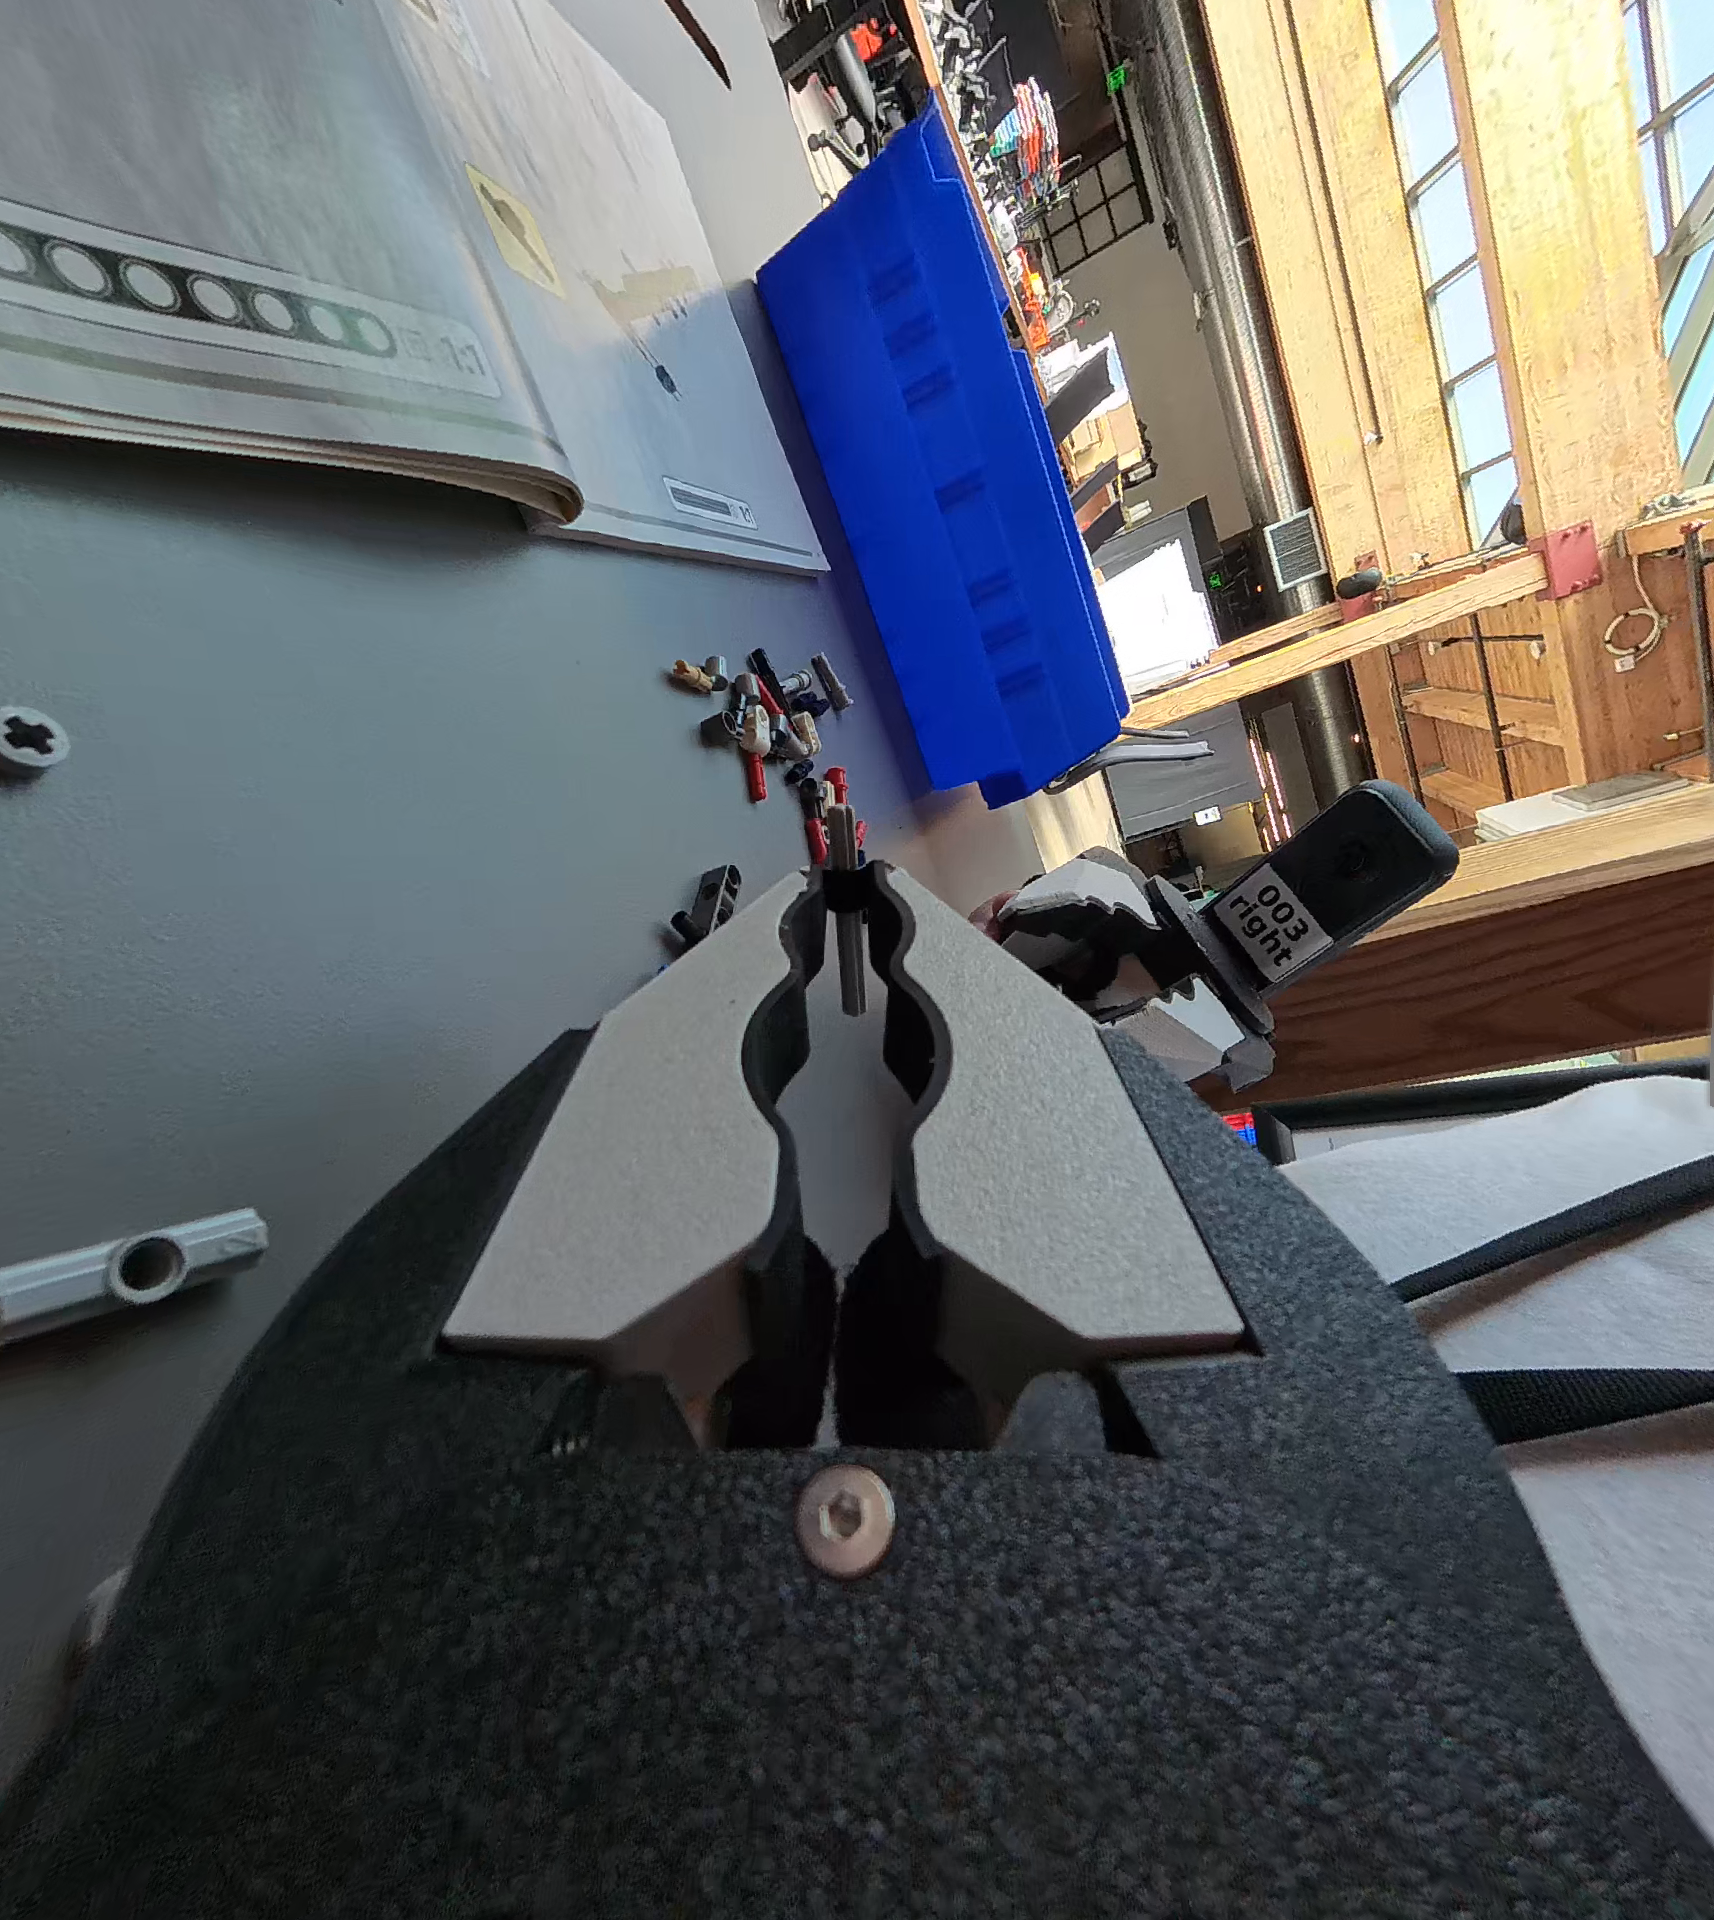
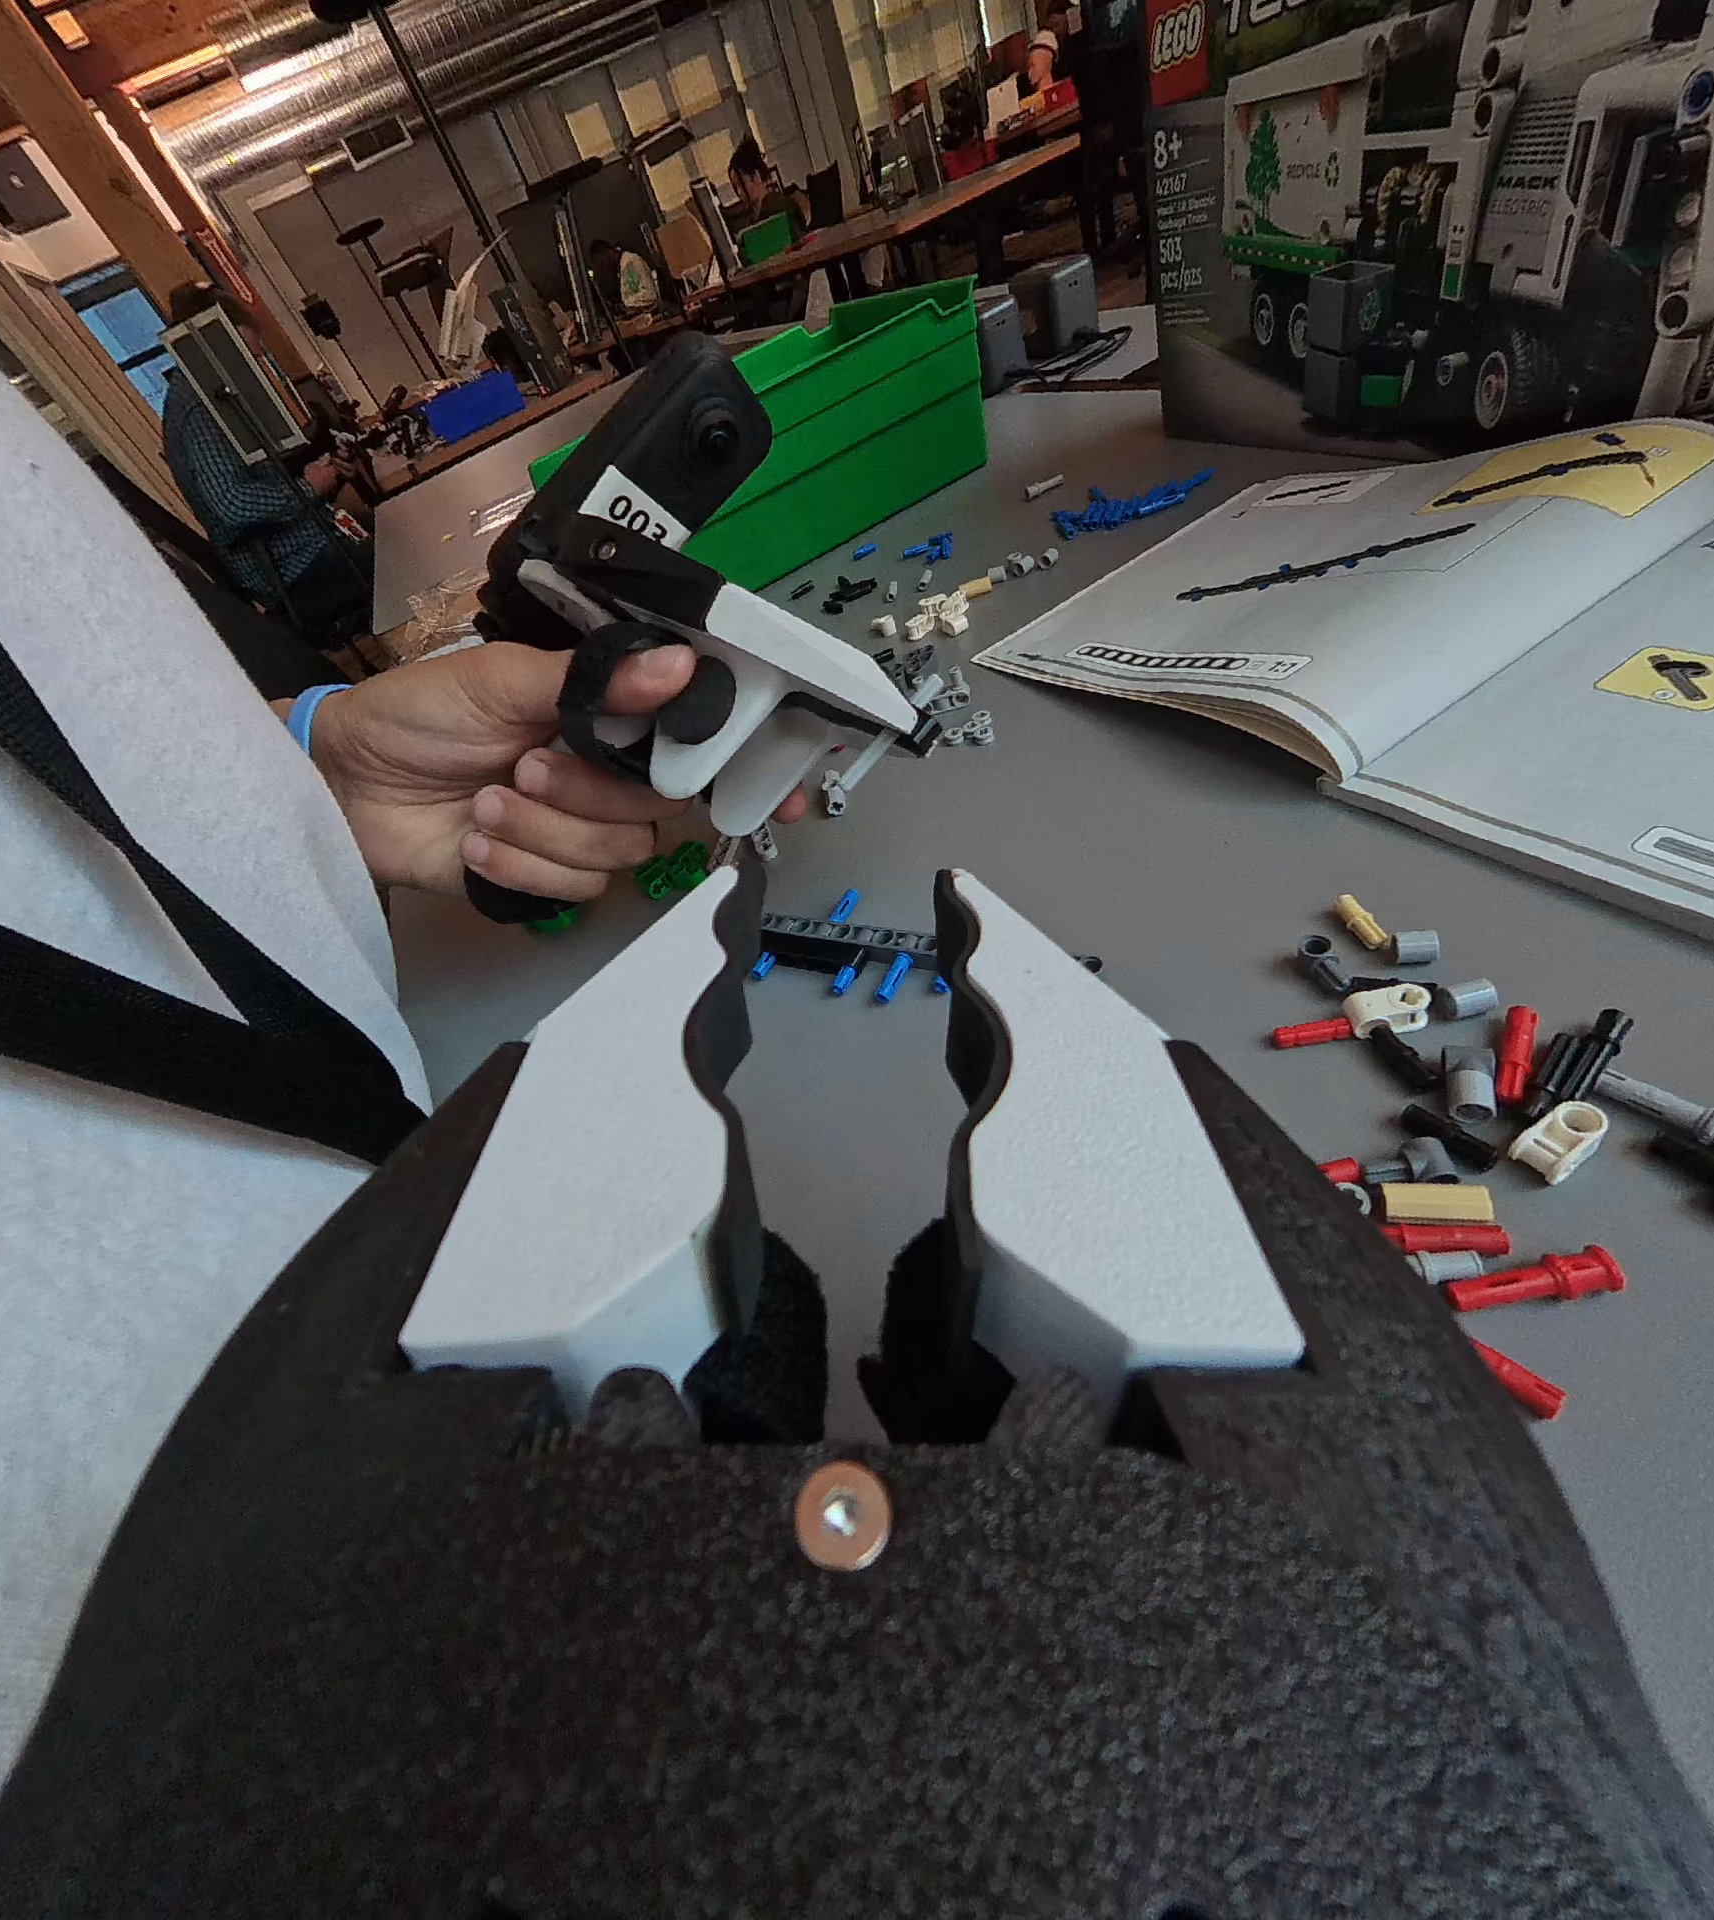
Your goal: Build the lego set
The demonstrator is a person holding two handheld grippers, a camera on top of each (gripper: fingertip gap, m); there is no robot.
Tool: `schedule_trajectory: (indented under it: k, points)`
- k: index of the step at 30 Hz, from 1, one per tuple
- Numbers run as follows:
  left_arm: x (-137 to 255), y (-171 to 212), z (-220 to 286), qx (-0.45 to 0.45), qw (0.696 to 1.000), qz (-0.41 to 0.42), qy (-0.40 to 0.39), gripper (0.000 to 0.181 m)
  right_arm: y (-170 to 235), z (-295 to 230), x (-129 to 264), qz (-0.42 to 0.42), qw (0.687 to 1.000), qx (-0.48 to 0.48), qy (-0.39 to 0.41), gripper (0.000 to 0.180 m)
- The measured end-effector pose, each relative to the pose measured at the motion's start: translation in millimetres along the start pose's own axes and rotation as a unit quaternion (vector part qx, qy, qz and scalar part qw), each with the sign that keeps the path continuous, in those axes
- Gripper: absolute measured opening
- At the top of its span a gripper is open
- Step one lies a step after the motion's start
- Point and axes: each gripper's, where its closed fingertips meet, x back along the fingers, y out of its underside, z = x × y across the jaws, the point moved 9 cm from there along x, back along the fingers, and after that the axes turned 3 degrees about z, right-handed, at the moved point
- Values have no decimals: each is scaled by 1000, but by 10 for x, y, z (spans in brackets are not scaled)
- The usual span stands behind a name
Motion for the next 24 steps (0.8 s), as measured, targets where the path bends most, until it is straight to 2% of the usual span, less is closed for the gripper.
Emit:
schedule_trajectory:
  k: [24]
  points:
    - [34, -13, -5, -3, 1000, -3, -7, 6, 3, -3, -5, -3, 1000, -3, -8, 32]
